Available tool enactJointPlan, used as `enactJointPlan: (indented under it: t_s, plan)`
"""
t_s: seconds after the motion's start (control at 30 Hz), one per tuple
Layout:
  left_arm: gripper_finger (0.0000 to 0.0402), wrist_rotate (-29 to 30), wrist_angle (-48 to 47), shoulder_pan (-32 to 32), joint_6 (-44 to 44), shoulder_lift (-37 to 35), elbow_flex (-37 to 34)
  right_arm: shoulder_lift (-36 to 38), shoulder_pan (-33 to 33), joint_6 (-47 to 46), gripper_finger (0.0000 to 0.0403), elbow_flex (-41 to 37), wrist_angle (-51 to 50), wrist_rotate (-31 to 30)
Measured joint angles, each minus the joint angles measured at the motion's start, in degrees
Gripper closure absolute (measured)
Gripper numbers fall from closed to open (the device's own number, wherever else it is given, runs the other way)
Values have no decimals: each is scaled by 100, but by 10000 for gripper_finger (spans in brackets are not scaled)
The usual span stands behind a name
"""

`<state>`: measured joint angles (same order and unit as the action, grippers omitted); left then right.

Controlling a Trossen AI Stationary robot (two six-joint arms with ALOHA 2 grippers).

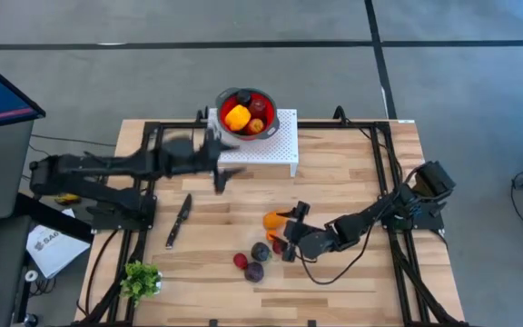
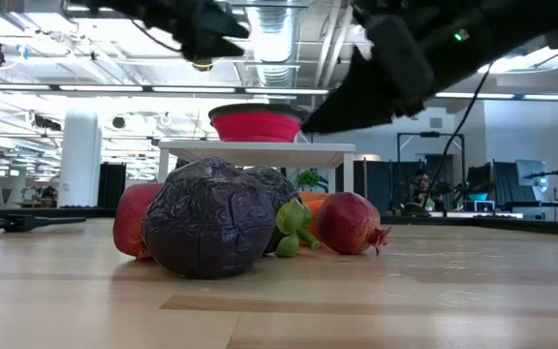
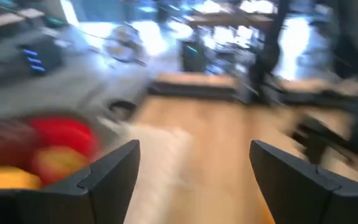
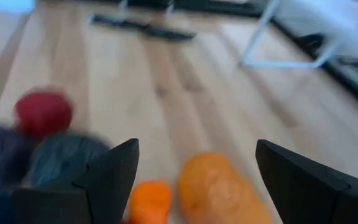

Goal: Pick & Place Fruit
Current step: Put the potato into the red strainer bowl on the shelf

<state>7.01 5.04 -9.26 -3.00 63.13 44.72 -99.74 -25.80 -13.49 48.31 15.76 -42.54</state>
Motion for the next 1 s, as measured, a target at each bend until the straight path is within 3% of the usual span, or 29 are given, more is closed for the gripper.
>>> enactJointPlan:
  t_s: [0.27, 0.47, 0.67, 1.0]
  plan:
    - [108, 50, 696, 1649, 1403, -161, -1729, 378, 350, 931, 85, -2, -871, 1525]
    - [108, 1149, 2481, 2546, 2340, 223, -2859, 413, 1108, 1550, 85, 0, -1190, 2856]
    - [108, 1867, 3279, 2665, 2594, 562, -3264, 380, 1688, 2179, 85, 0, -1233, 3715]
    - [108, 1873, 3371, 2525, 2492, 625, -3263, 264, 2076, 2404, 85, 11, -1232, 3823]
